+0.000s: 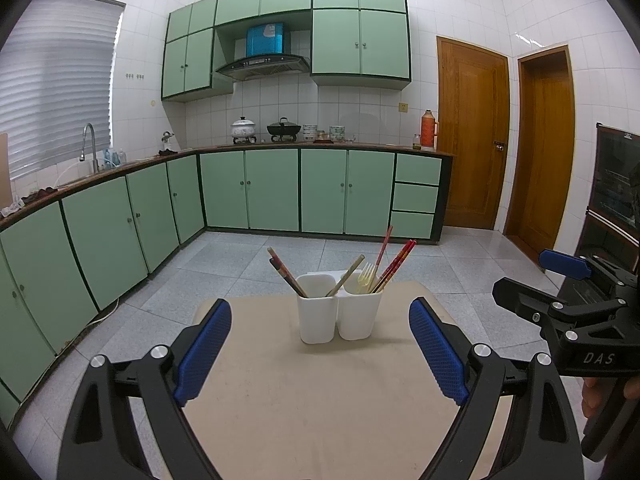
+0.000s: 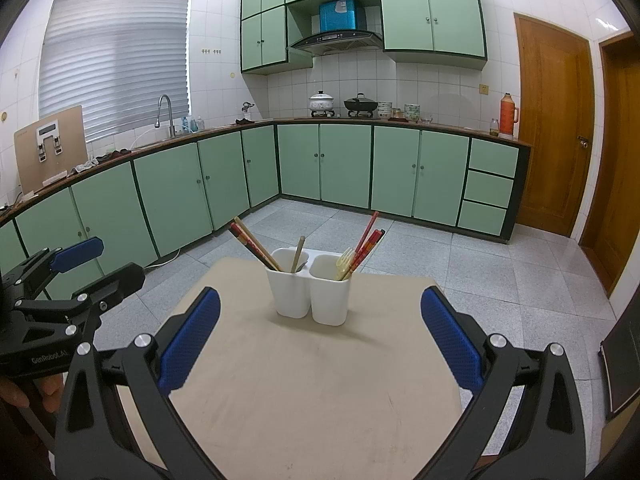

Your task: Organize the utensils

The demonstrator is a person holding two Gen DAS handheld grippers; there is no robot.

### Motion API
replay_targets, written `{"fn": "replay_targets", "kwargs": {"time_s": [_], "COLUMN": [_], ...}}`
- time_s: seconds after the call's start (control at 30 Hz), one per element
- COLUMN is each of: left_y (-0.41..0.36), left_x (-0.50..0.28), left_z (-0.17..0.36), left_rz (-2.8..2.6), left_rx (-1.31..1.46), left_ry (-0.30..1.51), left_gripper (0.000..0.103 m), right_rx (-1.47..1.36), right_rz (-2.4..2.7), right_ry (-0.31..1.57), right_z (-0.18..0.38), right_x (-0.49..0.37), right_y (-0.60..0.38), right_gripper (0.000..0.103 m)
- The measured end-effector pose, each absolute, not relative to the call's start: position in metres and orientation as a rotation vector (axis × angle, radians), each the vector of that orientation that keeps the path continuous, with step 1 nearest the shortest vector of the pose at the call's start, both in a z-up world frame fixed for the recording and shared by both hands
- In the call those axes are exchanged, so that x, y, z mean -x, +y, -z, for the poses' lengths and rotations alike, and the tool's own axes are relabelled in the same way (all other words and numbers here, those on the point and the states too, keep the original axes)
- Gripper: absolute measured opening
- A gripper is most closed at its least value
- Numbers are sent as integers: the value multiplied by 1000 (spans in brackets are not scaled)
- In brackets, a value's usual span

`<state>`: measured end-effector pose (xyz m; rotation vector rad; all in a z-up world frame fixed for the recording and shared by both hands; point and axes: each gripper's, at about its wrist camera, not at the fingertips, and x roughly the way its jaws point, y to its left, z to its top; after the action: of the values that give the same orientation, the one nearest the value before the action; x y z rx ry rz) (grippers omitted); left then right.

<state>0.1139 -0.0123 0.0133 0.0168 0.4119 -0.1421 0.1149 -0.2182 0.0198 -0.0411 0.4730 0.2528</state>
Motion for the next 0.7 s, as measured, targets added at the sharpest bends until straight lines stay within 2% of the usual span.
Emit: {"fn": "replay_targets", "kwargs": {"time_s": [0.7], "left_y": [-12], "left_x": [-114], "left_z": [-6], "left_rz": [147], "left_rx": [-16], "left_ry": [417], "left_gripper": [89], "right_rx": [41], "right_rz": [-249], "right_ry": [478], "right_z": [-12], "right_x": [-114], "right_y": [-221], "right_gripper": [97]}}
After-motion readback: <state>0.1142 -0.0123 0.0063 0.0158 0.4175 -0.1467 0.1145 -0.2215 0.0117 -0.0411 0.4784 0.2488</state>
